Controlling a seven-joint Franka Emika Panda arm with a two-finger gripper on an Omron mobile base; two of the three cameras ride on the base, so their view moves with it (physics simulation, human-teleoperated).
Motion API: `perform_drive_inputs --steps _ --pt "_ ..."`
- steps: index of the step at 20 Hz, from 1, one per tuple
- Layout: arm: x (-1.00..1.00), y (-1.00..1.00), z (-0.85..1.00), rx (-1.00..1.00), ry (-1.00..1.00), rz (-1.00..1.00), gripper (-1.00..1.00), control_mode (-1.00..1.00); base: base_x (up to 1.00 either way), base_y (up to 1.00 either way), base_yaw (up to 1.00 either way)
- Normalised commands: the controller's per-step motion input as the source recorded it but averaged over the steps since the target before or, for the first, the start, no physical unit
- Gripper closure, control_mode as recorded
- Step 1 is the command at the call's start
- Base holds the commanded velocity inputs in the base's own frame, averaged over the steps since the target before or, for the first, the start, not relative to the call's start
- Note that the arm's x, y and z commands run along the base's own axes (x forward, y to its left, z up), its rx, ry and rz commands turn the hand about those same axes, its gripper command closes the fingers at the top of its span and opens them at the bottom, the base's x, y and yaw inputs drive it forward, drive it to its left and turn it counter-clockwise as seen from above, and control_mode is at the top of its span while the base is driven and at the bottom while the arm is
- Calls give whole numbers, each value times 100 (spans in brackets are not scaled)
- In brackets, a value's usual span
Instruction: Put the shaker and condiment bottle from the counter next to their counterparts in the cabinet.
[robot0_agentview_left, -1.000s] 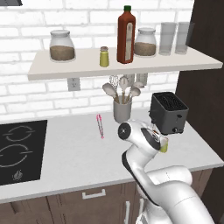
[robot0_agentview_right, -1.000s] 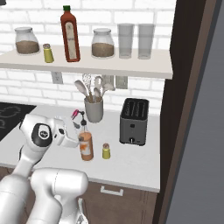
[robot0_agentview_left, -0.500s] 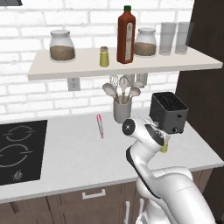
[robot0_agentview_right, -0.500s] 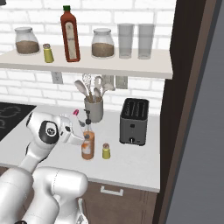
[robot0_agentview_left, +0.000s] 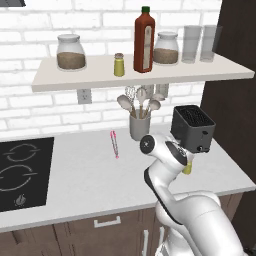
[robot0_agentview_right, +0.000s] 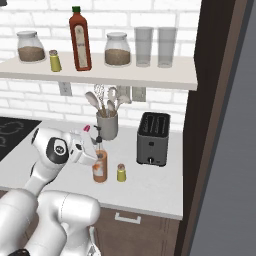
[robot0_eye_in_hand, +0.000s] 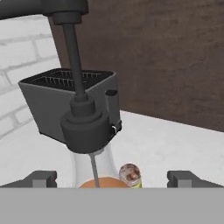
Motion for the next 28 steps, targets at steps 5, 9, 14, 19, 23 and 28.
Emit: perform_drive_inputs --steps 5,9,14,19,23,28 --pt "0 -2 -5 0 0 0 100 -100 0 0 0" --pt "0 -23 -9 0 0 0 100 -100 0 0 0" --pt "0 -12 -11 0 0 0 100 -100 0 0 0" --pt "0 -3 -13 0 2 0 100 -100 0 0 0" --pt "0 0 6 0 -1 0 100 -100 0 0 0" --pt "0 0 42 0 -5 1 100 -100 0 0 0"
